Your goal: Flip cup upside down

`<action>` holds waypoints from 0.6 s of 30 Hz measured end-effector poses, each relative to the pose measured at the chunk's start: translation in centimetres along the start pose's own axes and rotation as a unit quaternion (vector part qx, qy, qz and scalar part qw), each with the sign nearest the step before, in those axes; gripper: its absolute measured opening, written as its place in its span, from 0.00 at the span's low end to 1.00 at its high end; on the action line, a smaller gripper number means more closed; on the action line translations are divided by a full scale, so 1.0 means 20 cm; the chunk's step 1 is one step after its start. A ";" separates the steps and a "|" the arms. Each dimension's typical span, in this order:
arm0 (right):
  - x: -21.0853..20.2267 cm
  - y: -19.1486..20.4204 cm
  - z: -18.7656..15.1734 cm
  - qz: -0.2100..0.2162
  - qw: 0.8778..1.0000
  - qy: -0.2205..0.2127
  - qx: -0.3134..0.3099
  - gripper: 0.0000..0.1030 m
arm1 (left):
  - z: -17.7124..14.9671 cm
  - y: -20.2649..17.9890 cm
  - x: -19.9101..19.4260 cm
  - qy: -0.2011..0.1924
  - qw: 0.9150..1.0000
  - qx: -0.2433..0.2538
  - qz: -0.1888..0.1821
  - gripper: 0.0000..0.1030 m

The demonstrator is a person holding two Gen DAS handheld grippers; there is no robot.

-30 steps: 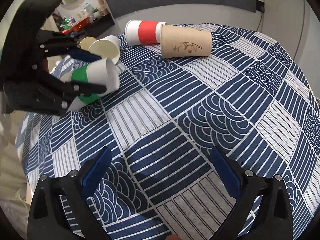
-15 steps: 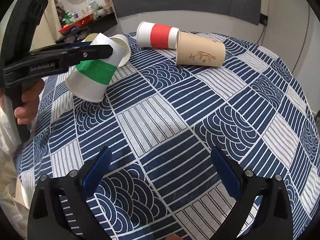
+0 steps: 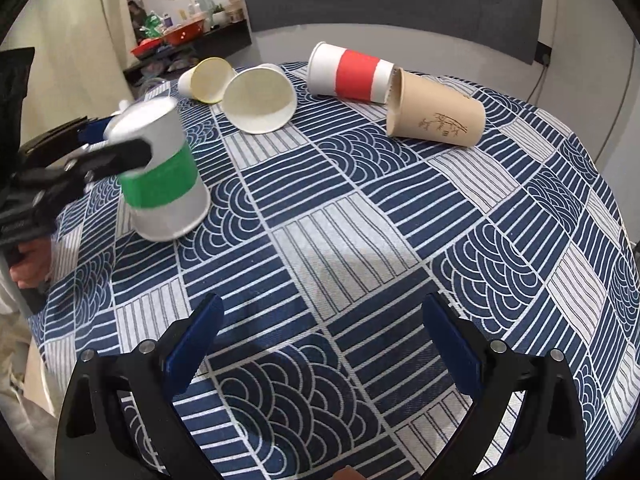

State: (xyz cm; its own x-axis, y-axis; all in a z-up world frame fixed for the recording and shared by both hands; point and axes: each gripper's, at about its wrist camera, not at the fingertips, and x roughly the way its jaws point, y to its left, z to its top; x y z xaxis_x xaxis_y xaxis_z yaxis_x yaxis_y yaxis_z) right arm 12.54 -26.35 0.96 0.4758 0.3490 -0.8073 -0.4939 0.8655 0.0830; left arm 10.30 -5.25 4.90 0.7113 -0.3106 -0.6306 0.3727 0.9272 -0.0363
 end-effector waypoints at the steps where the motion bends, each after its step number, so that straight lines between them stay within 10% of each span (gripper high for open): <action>1: -0.01 0.02 0.00 0.000 1.000 -0.002 -0.003 0.92 | -0.01 0.00 -0.02 0.002 1.000 -0.004 -0.003 0.91; 18: -0.13 0.29 -0.11 0.009 0.999 -0.041 -0.012 0.92 | -0.36 -0.02 -0.28 -0.001 0.997 -0.007 0.073 0.94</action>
State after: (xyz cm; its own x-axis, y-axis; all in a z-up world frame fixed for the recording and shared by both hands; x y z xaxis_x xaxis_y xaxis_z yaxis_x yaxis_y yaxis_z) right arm 6.91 -23.03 2.28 0.5237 0.3934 -0.7556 -0.5205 0.8499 0.0817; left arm 1.75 -2.42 2.85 0.7583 -0.1717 -0.6289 0.2564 0.9655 0.0455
